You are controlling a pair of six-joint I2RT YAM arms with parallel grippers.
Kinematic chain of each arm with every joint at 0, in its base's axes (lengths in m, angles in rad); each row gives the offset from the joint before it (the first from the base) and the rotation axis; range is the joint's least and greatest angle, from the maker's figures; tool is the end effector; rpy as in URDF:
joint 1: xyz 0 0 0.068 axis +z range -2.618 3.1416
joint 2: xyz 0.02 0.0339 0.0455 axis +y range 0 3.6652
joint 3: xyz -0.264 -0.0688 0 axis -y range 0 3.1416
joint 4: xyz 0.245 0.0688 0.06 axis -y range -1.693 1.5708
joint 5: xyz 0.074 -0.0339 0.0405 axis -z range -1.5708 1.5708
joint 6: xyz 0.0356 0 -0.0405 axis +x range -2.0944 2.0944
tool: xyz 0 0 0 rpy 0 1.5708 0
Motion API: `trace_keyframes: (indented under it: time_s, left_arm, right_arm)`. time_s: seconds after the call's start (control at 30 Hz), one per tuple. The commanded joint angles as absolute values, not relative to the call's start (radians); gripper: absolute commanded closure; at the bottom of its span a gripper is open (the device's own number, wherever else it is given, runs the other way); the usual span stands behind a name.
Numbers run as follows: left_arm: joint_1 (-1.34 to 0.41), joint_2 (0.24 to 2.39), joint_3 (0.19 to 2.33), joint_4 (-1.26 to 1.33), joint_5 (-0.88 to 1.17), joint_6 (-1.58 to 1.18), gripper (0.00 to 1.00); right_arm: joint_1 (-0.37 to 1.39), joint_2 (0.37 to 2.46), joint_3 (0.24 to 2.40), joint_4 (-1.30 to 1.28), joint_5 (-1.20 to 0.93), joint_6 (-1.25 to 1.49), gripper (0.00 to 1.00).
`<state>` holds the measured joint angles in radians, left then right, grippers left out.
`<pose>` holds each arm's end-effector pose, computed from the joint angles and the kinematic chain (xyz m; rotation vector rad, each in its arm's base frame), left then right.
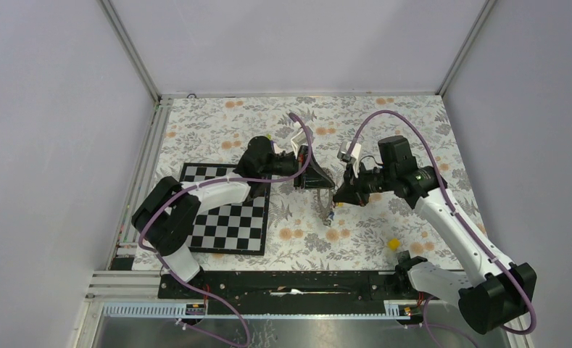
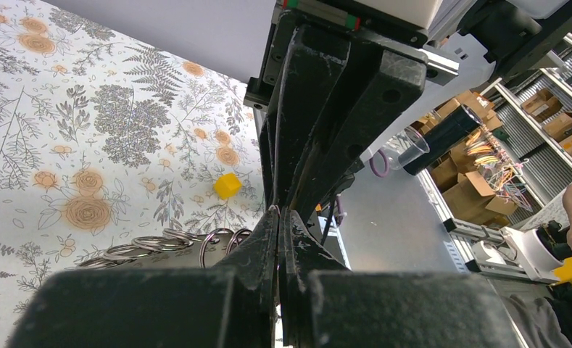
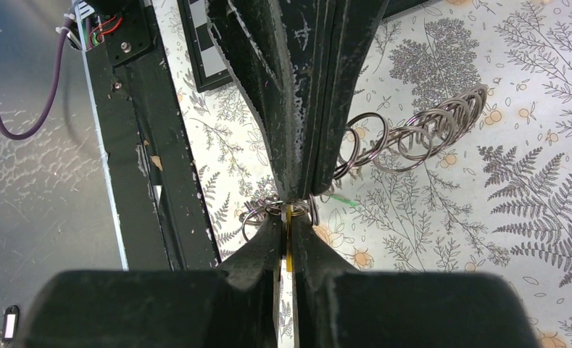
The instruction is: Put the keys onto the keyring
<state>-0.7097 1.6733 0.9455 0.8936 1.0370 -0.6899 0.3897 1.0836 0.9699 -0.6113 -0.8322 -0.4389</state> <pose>0.2536 -0.2583 0.2731 1.0183 1.4790 -1.7828 0.1935 0.1079 0.3136 -1.2426 1.7756 0.9155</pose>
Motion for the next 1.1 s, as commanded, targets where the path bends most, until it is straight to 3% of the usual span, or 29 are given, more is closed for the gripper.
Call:
trace_keyframes:
  time_s: [0.0, 0.17, 0.53, 1.07]
  left_arm:
    - [-0.718, 1.664, 0.952, 1.071, 0.987, -0.719, 1.0]
    - [-0.718, 1.667, 0.95, 1.086, 0.993, -0.722, 1.0]
    - [-0.718, 1.641, 0.962, 0.999, 1.099, -0.599, 1.0]
    - [-0.717, 1.639, 0.968, 0.968, 1.181, -0.529, 1.0]
  right_arm:
    - [0.393, 1.102, 0.976, -0.608, -0.888, -0.434, 0.97]
    - [0.393, 1.099, 0.972, -0.606, -0.897, -0.436, 0.95]
    - [0.395, 1.06, 0.99, -0.656, -0.841, -0.47, 0.73]
    - [0.382, 0.978, 1.034, -0.682, -0.796, -0.477, 0.69]
